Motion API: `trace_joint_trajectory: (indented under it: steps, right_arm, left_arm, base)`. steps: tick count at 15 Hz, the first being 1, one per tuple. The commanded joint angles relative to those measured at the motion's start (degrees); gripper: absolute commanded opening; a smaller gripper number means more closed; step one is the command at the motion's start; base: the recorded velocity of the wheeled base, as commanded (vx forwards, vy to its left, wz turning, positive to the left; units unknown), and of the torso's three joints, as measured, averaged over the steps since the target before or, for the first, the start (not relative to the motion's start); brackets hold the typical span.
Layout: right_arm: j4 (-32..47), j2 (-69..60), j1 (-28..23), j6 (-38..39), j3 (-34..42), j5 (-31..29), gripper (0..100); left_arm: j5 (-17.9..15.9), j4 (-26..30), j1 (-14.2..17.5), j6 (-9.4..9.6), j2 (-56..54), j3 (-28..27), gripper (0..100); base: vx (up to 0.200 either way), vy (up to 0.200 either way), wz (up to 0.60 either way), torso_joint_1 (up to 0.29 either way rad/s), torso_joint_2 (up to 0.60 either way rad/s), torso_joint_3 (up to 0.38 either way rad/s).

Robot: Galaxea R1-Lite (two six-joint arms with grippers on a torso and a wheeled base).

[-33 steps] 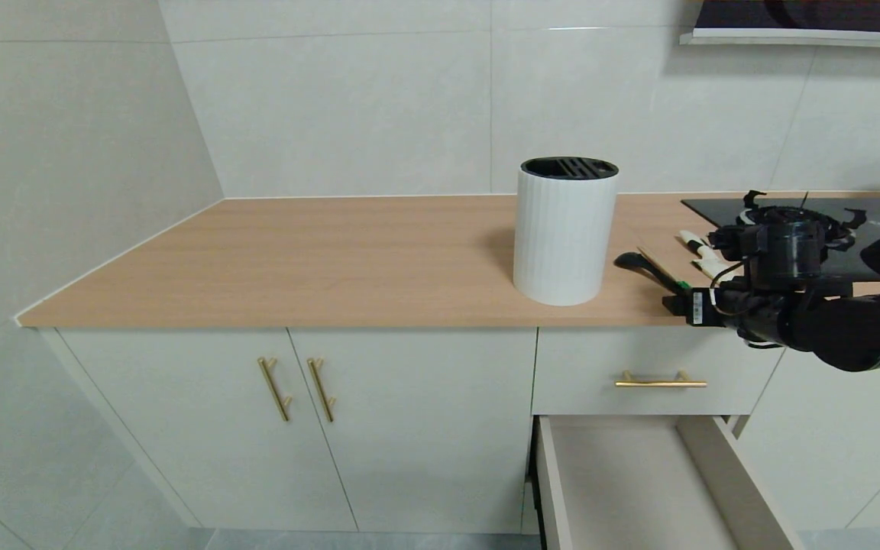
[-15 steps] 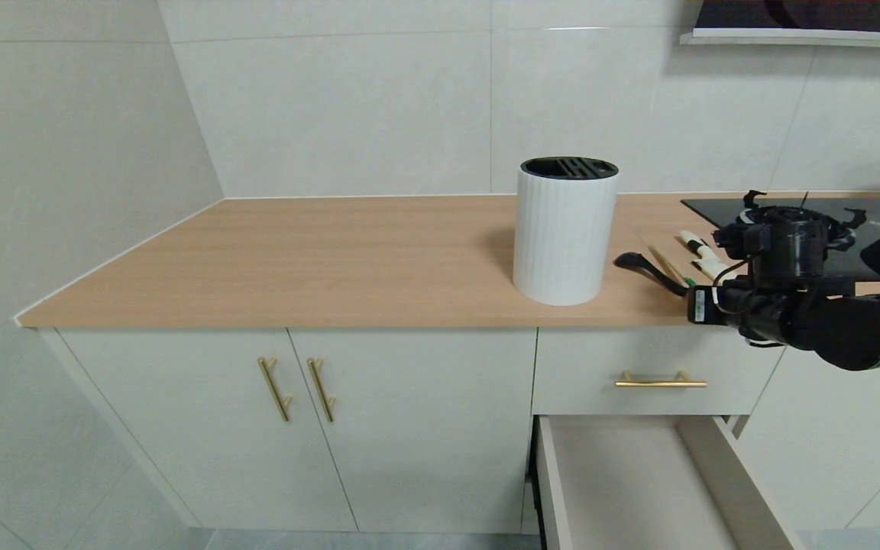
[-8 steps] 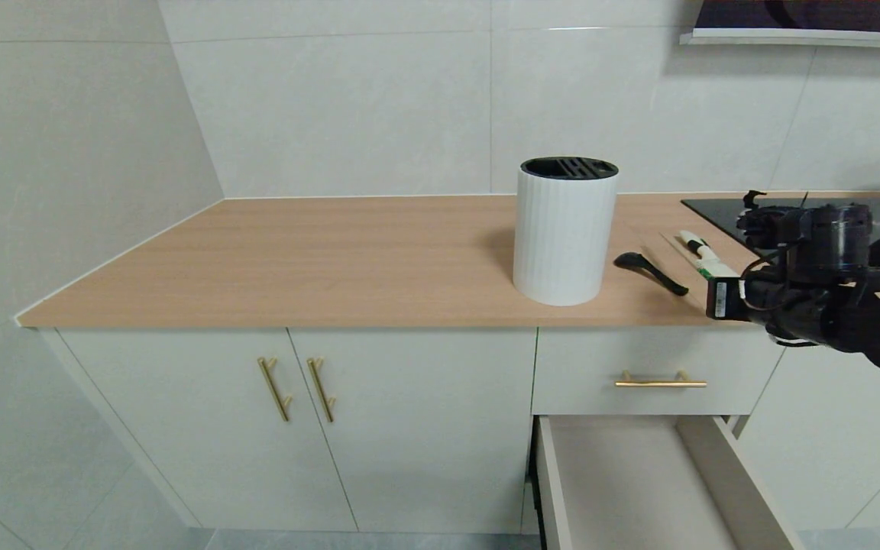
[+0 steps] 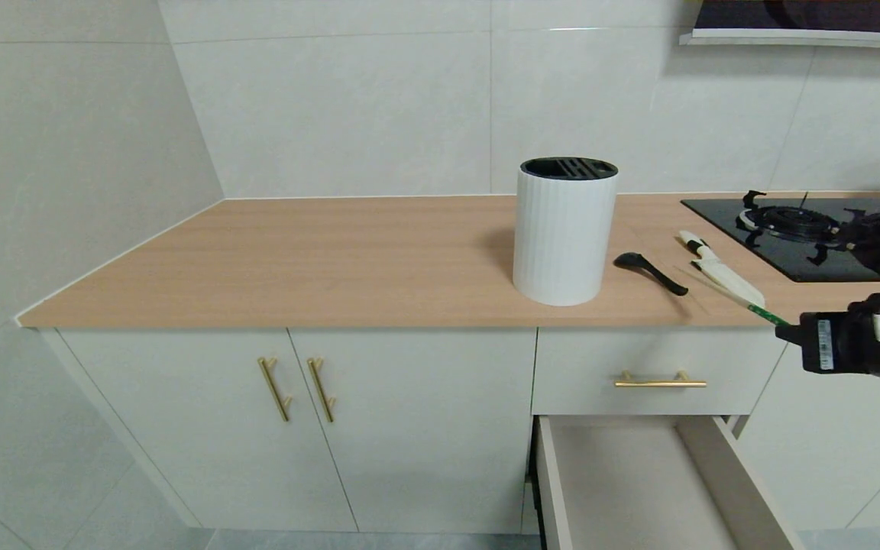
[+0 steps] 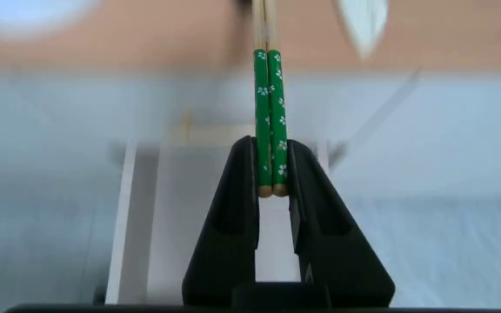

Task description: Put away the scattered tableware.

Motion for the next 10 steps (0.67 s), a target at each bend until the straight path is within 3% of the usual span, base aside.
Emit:
trace_joint_trajectory:
  steps: [1, 2, 6, 10]
  right_arm:
    - [6.9, -9.2, 0.0, -0.3, 0.5, 12.7, 0]
    - [8.5, -10.0, 0.1, -0.6, 0.5, 16.4, 0]
    - [15.1, -10.7, 2.5, -5.0, 1.2, 17.2, 0]
    - [14.8, -10.1, 5.3, -5.7, 2.7, 17.1, 0]
  left_arm:
    - [0.0, 0.0, 0.0, -0.01, 0.0, 0.0, 100]
    - [0.0, 0.0, 0.0, -0.01, 0.0, 0.0, 100]
    - [0.0, 0.0, 0.0, -0.01, 0.0, 0.0, 100]
    - [0.0, 0.0, 0.0, -0.01, 0.0, 0.0, 100]
  base:
    - [0.0, 0.0, 0.0, 0.0, 0.0, 0.0]
    - [0.0, 0.0, 0.0, 0.0, 0.0, 0.0]
    - [0.0, 0.0, 0.0, 0.0, 0.0, 0.0]
    - [0.0, 0.0, 0.0, 0.0, 0.0, 0.0]
